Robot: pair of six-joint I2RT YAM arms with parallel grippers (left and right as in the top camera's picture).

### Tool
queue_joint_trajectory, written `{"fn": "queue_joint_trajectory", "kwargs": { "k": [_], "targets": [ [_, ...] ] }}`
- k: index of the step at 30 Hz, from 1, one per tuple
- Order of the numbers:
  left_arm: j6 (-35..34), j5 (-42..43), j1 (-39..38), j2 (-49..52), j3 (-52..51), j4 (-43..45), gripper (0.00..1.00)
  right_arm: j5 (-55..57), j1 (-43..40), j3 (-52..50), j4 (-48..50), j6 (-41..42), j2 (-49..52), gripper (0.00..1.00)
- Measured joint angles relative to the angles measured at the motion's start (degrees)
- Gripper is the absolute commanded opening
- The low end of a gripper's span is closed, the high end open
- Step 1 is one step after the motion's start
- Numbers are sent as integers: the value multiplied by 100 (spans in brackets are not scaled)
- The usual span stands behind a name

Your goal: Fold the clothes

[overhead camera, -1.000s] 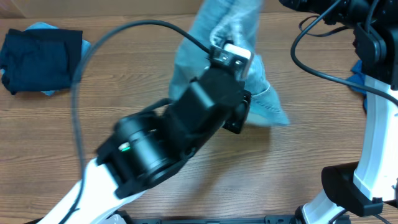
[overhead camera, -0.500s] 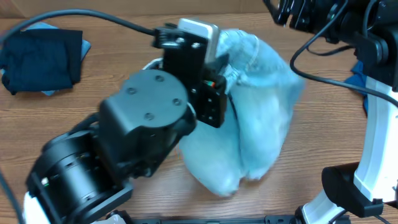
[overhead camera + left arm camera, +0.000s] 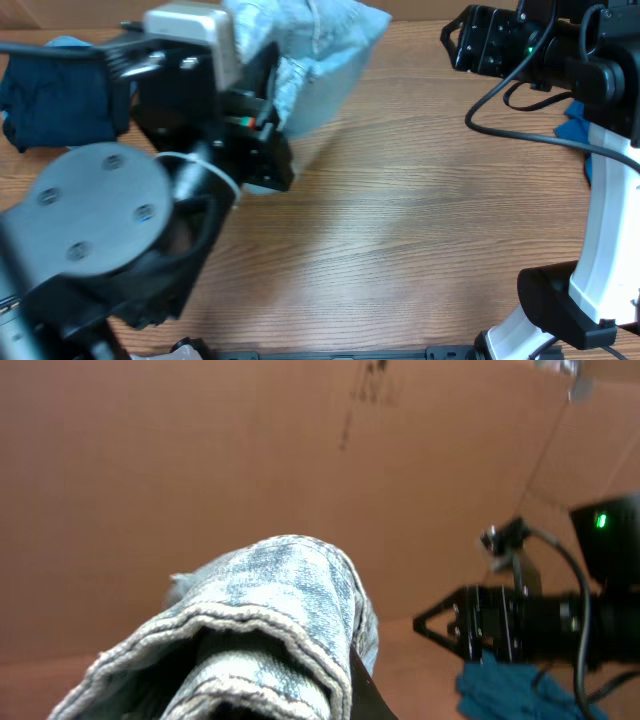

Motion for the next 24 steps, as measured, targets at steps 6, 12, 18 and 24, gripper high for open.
{"fn": "queue_joint_trajectory", "kwargs": {
  "k": [6,12,18,24],
  "targets": [
    [59,-299,0,-76,85,0,4,-496,-2,-369,404,920,52,78],
    [310,-662,0,-74,133,-39,4,-1285,0,-848,822,-610,474,77],
    [481,-863,0,-74,363,-28,4,-1853,-2,-1257,787,-3161,752,78],
    [601,-907,0,-76,647,24,4,-2625,0,-1397,789,-4861,752,77]
  ]
}}
